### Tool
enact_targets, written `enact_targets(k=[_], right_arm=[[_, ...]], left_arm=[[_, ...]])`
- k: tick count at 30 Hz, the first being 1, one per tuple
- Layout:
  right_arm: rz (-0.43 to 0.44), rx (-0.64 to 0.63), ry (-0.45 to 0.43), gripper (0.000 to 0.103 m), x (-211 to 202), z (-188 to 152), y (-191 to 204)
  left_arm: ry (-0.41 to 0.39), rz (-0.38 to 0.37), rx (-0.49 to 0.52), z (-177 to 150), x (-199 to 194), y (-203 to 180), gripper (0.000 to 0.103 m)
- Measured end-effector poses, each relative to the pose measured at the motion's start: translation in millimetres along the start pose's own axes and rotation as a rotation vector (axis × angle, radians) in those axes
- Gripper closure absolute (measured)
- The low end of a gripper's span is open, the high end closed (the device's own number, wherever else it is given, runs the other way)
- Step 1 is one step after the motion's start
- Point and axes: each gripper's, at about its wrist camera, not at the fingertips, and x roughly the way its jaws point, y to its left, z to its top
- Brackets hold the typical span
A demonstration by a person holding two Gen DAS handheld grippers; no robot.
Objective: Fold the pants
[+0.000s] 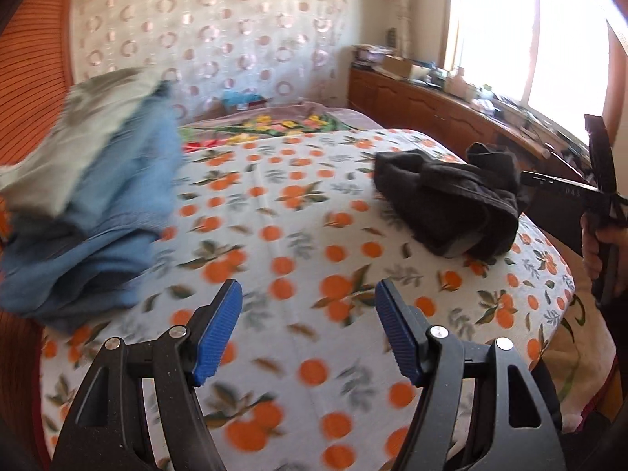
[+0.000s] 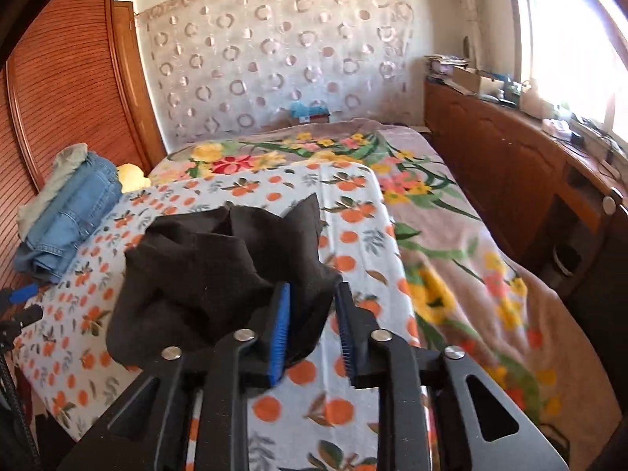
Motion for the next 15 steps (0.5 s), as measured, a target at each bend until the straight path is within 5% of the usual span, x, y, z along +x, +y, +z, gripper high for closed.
enact_targets(k=[6, 15], right_arm=[[0.049, -0.022, -0.063, 0.060, -22, -12, 28], [0.212, -0.202, 0.017, 0.059, -1, -30, 95]], left_arm=[[0.005, -0.025, 0.024, 10, 12, -22, 0.032], [0.015, -0.020, 0.014, 7, 15, -20, 0.032]])
